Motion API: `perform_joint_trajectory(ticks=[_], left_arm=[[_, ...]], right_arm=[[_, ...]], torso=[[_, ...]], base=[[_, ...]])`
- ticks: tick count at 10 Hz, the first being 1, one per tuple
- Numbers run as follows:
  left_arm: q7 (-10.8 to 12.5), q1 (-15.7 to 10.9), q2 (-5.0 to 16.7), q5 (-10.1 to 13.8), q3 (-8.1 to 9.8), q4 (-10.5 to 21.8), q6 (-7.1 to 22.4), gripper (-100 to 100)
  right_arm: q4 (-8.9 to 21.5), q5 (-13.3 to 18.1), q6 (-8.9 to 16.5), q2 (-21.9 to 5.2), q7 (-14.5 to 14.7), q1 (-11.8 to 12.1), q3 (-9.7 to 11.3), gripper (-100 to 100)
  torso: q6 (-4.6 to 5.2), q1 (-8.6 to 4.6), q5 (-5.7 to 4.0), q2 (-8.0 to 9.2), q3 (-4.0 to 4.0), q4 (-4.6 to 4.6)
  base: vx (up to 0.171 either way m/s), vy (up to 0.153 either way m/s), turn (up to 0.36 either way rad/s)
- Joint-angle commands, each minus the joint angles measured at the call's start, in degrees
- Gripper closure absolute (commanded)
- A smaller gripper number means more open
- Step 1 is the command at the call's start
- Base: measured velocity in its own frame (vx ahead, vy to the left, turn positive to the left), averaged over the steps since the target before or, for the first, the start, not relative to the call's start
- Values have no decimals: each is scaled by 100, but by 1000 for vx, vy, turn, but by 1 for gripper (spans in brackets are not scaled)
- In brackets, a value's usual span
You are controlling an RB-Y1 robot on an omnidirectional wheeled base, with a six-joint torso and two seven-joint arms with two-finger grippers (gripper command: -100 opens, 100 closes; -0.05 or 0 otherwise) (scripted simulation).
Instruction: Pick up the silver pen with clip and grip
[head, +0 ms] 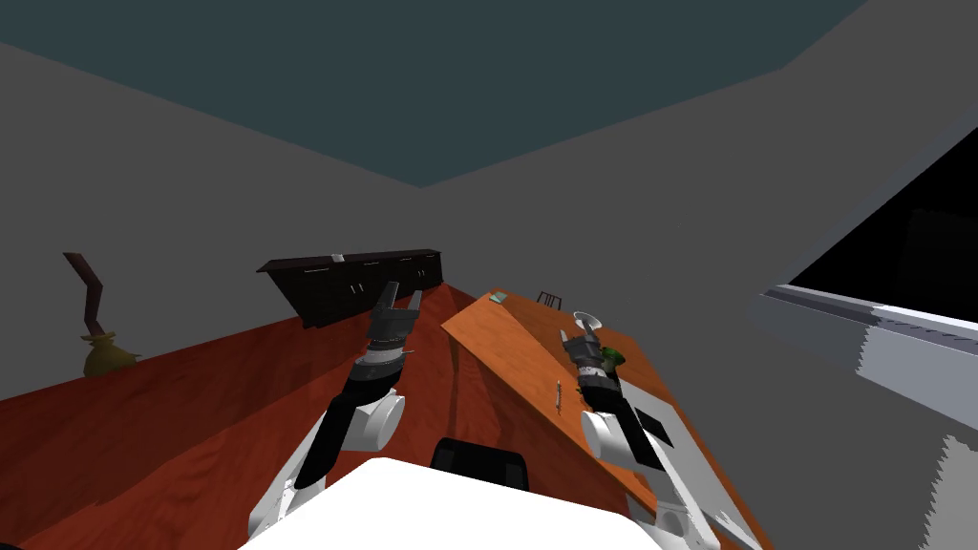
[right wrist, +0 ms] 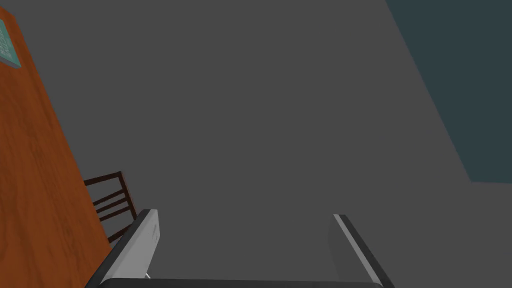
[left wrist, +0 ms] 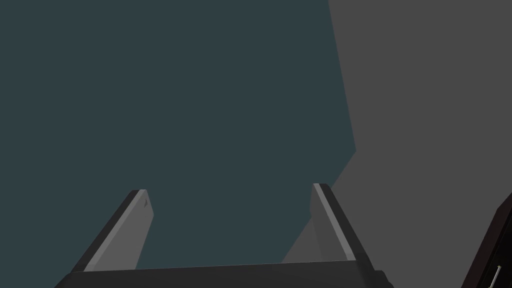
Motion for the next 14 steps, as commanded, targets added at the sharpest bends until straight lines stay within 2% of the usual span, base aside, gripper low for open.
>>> perform_joint_trajectory(ticks=[1,3,4,6,7,8,9,10,11,13,14], left_arm=[[0,0,0,0,0,0,0,0],[0,0,0,0,0,0,0,0],[0,0,0,0,0,0,0,0],[0,0,0,0,0,0,0,0],[0,0,0,0,0,0,0,0],[0,0,0,0,0,0,0,0],[0,0,0,0,0,0,0,0],[0,0,0,0,0,0,0,0],[0,0,0,0,0,0,0,0],[0,0,0,0,0,0,0,0],[0,0,0,0,0,0,0,0]], right_arm=[[65,-50,161,0,-147,-45,-27,-100],[450,-273,498,-104,-535,-284,-189,-100],[450,-273,561,-104,-585,-284,-189,-100],[868,-508,925,-198,-961,-518,-357,-100],[870,-508,971,-198,-1031,-518,-357,-100],[1026,-629,1177,-243,-1240,-630,-443,-100],[1094,-629,1177,-243,-1255,-630,-443,-100],[1281,-752,1383,-291,-1476,-738,-529,-100],[1329,-752,1383,-291,-1476,-738,-529,-100],[1744,-1000,1754,-396,-1842,-938,-702,-100],[1827,-1000,1789,-396,-1908,-938,-702,-100]], torso=[[0,0,0,0,0,0],[0,-1,0,6,3,1],[0,2,1,6,3,1],[0,-3,0,6,3,1],[1,4,1,3,2,1],[1,0,1,2,1,0],[1,-3,0,4,2,1],[1,-7,-1,7,4,1],[1,-7,-1,3,2,1],[1,-6,-1,3,2,1],[1,-6,0,-2,-1,0]], base=[[16,56,5],[8,62,17],[13,56,8],[18,63,20],[26,57,-2],[13,52,10],[11,39,4],[25,44,8],[21,37,2],[28,50,5],[26,41,0]])
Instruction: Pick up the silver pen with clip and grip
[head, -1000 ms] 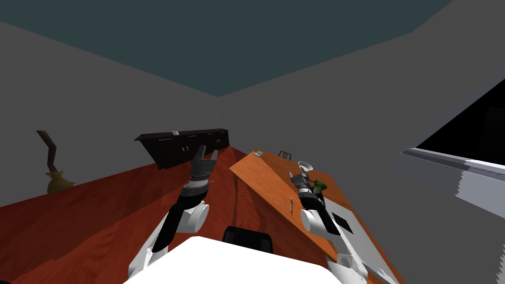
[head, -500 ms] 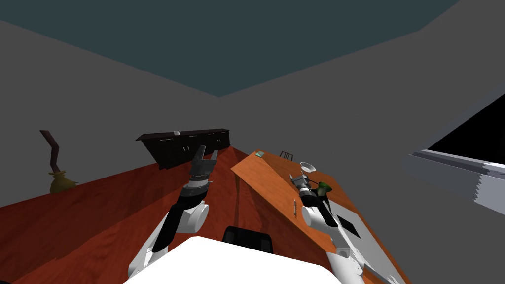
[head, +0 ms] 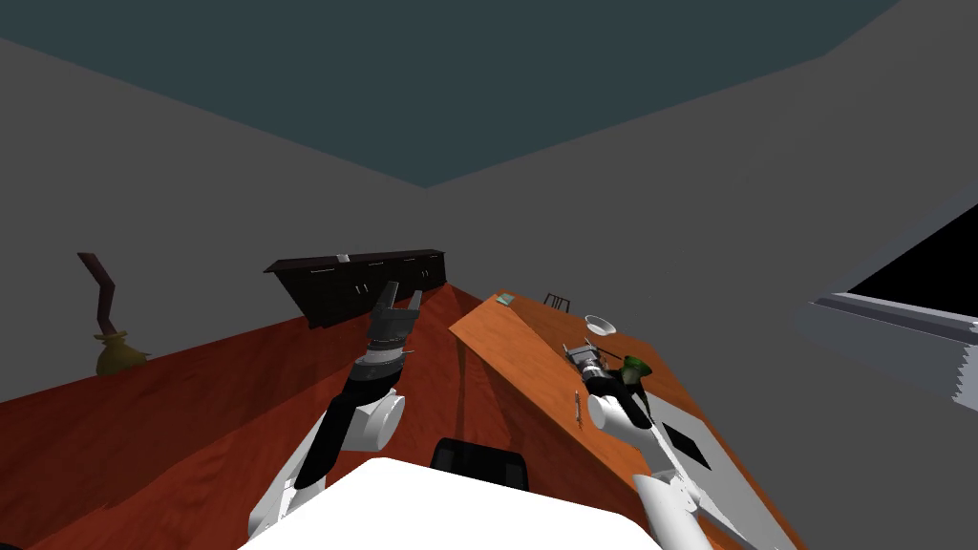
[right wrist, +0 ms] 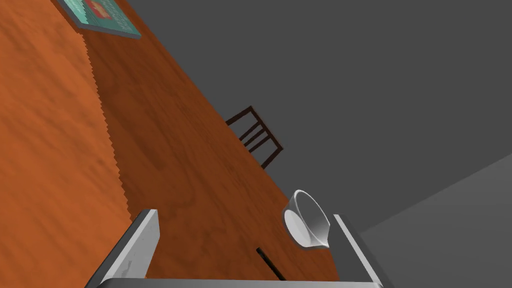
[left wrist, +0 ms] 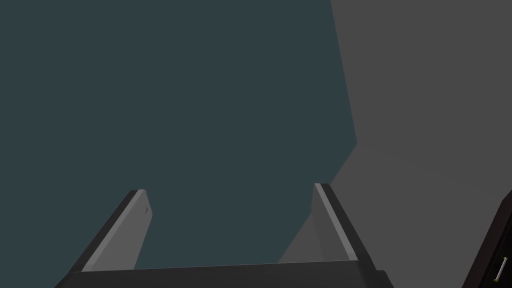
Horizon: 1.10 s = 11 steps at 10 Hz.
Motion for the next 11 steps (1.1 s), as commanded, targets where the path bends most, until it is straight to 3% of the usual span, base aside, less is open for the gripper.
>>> perform_joint_trajectory(ticks=[1,2,4,5,6,7,10,11], left_arm=[[0,0,0,0,0,0,0,0],[0,0,0,0,0,0,0,0],[0,0,0,0,0,0,0,0],[0,0,0,0,0,0,0,0],[0,0,0,0,0,0,0,0],[0,0,0,0,0,0,0,0],[0,0,0,0,0,0,0,0],[0,0,0,0,0,0,0,0]], right_arm=[[279,-144,245,-52,-271,-52,-96,-100],[279,-144,245,-52,-271,-52,-96,-100],[749,-393,574,-178,-646,-216,-266,-100],[830,-393,633,-178,-672,-216,-266,-100],[1113,-516,776,-246,-864,-288,-350,-100],[1113,-516,821,-246,-864,-288,-350,-100],[1833,-873,1317,-447,-1379,-470,-590,-100],[1927,-873,1351,-447,-1397,-470,-590,-100]], torso=[[0,0,0,0,0,0],[1,2,1,3,2,1],[0,-2,0,0,1,1],[0,1,0,-4,-2,-1],[0,0,1,-2,-1,0],[0,0,0,-2,-1,0],[1,-2,0,-4,-2,0],[1,-1,1,-6,-3,-1]], base=[[18,49,2],[19,40,-5],[35,46,-4],[36,42,-5],[33,46,-7],[22,30,-6],[40,40,-16],[37,31,-9]])
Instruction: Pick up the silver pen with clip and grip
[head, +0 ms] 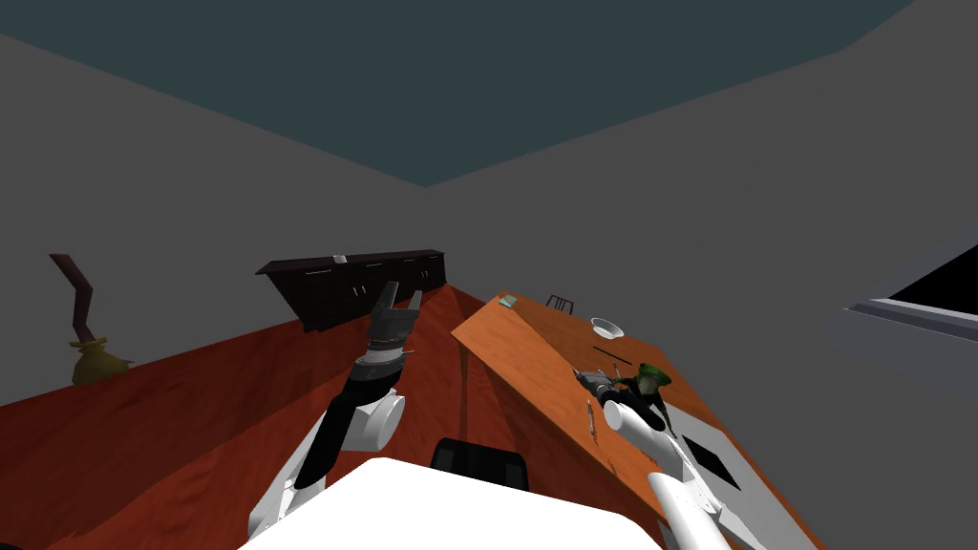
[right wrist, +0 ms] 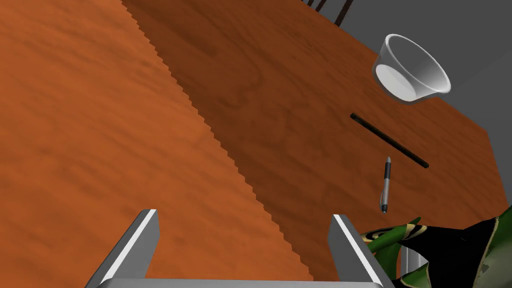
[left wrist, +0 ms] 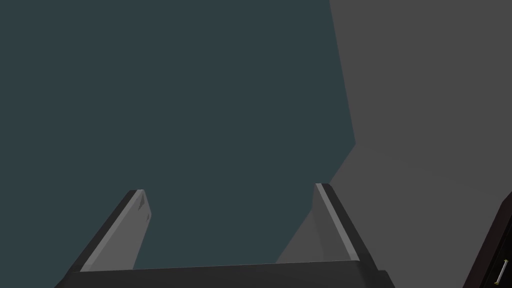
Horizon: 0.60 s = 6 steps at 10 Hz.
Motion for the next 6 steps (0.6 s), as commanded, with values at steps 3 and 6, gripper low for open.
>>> perform_joint_trajectory(ticks=[3,6], left_arm=[[0,0,0,0,0,0,0,0],[0,0,0,0,0,0,0,0]], right_arm=[[468,-146,140,-68,-190,-82,-65,-100],[922,-365,451,-185,-499,-170,-209,-100]], torso=[[1,-6,-1,8,5,2],[0,-4,-1,5,3,2]], base=[[16,16,-6],[28,23,-12]])
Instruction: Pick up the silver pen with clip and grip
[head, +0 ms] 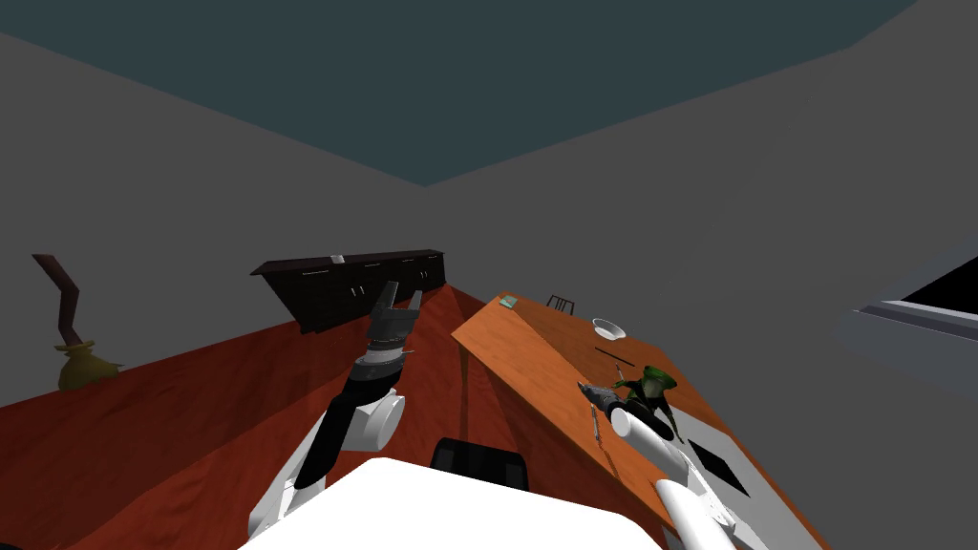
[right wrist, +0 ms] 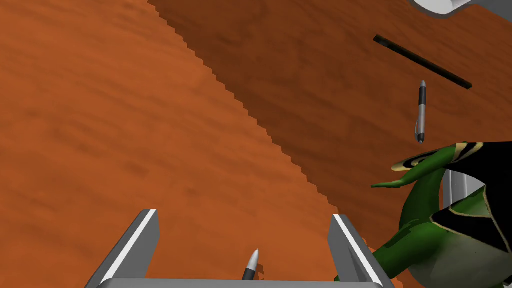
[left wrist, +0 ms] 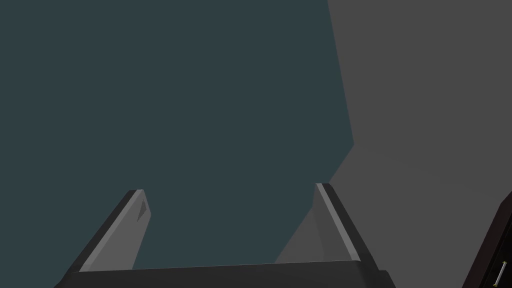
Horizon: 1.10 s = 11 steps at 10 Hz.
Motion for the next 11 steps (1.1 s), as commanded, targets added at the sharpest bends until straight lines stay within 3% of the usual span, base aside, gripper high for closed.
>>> perform_joint_trajectory(ticks=[1,4,6,9,11], left_arm=[[0,0,0,0,0,0,0,0],[0,0,0,0,0,0,0,0],[0,0,0,0,0,0,0,0],[0,0,0,0,0,0,0,0],[0,0,0,0,0,0,0,0]], right_arm=[[241,-28,93,-26,-95,-72,-41,-100],[493,-131,238,-82,-238,-111,-109,-100],[877,-320,503,-190,-500,-181,-232,-100],[1165,-404,621,-244,-618,-212,-287,-100],[1520,-553,828,-348,-824,-267,-383,-100]], torso=[[0,0,0,0,0,0],[0,-3,-1,5,3,1],[-1,0,0,2,1,1],[0,-1,0,1,0,0],[-1,-2,0,4,2,1]], base=[[25,19,-10],[14,12,-6],[36,28,-16],[25,18,-9],[24,21,-10]])
